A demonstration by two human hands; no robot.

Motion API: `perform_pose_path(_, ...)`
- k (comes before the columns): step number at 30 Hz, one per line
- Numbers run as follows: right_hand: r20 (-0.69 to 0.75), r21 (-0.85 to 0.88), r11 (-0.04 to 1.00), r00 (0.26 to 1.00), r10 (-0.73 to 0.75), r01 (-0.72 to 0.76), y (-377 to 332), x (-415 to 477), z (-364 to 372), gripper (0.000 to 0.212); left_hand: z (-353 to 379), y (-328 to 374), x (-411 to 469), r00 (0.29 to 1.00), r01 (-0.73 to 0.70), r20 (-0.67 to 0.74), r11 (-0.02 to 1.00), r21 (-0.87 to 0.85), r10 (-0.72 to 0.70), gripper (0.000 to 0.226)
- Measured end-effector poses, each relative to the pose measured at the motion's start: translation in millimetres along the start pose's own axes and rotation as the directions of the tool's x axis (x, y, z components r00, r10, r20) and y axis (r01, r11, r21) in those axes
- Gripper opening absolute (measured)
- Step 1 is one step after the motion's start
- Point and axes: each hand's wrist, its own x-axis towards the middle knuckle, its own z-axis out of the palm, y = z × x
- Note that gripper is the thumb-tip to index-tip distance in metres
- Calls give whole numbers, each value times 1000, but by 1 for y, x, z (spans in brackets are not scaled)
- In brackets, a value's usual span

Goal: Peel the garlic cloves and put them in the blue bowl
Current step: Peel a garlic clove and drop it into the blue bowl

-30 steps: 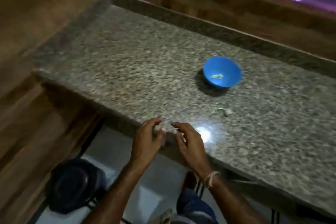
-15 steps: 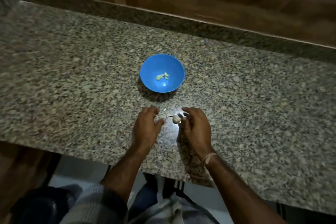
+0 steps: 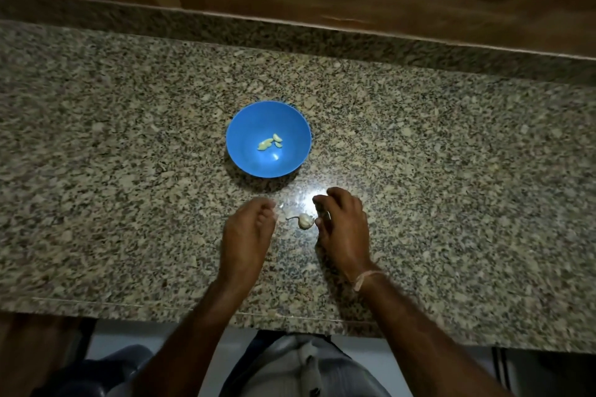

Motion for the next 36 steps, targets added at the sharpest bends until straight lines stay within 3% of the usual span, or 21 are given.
perform_pose_path(4,-16,7,1000,1000,21,-21,-5,0,0,45,-18,37,53,989,-43,-148,988,-146,21,13)
perform_pose_path(10,-22,25,999,999,36,-36,-7,-4,-2,44,-17,34,110,993,-8,-119,1000,-9,7,9)
perform_pose_path(13,-19,120,992,999,26,-23,-1,-6,-4,38,-14,33,87,969,-144,-190,986,79,156,14)
perform_pose_path(14,-31,177,984,999,35,-29,0,-8,-4,36,-9,34,70,960,-216,-160,971,100,229,15)
perform_pose_path(16,-60,292,955,996,67,-47,1,-10,-8,33,8,29,33,950,-308,65,949,67,304,22)
perform_pose_path(18,-70,353,934,993,90,-59,2,-12,-11,33,31,15,7,914,-324,285,942,82,289,34)
perform_pose_path(19,-66,367,928,993,94,-63,3,-13,-11,33,42,5,1,907,-323,325,937,129,268,35)
perform_pose_path(22,-8,468,880,995,98,-83,6,-16,-14,36,58,-7,-3,940,-243,278,960,140,197,29)
perform_pose_path(24,46,546,829,993,111,-118,10,-17,-21,38,62,-5,-4,978,-34,201,997,-64,47,23)
perform_pose_path(25,82,593,793,990,118,-144,10,-18,-27,37,60,3,-3,970,175,214,949,-264,-120,20)
perform_pose_path(27,148,676,712,981,123,-191,8,-19,-42,34,54,24,-4,840,541,413,589,-600,-351,21)
perform_pose_path(28,165,714,672,980,110,-196,7,-21,-49,31,52,35,-7,785,618,500,409,-671,-365,28)
perform_pose_path(30,161,775,609,984,70,-170,3,-23,-63,28,51,49,-14,756,639,557,207,-741,-344,36)
perform_pose_path(33,95,806,586,995,10,-83,-1,-27,-82,26,54,63,-25,784,593,538,117,-797,-309,39)
perform_pose_path(36,8,786,618,998,-62,32,-1,-31,-94,25,56,73,-33,817,555,511,122,-823,-268,42)
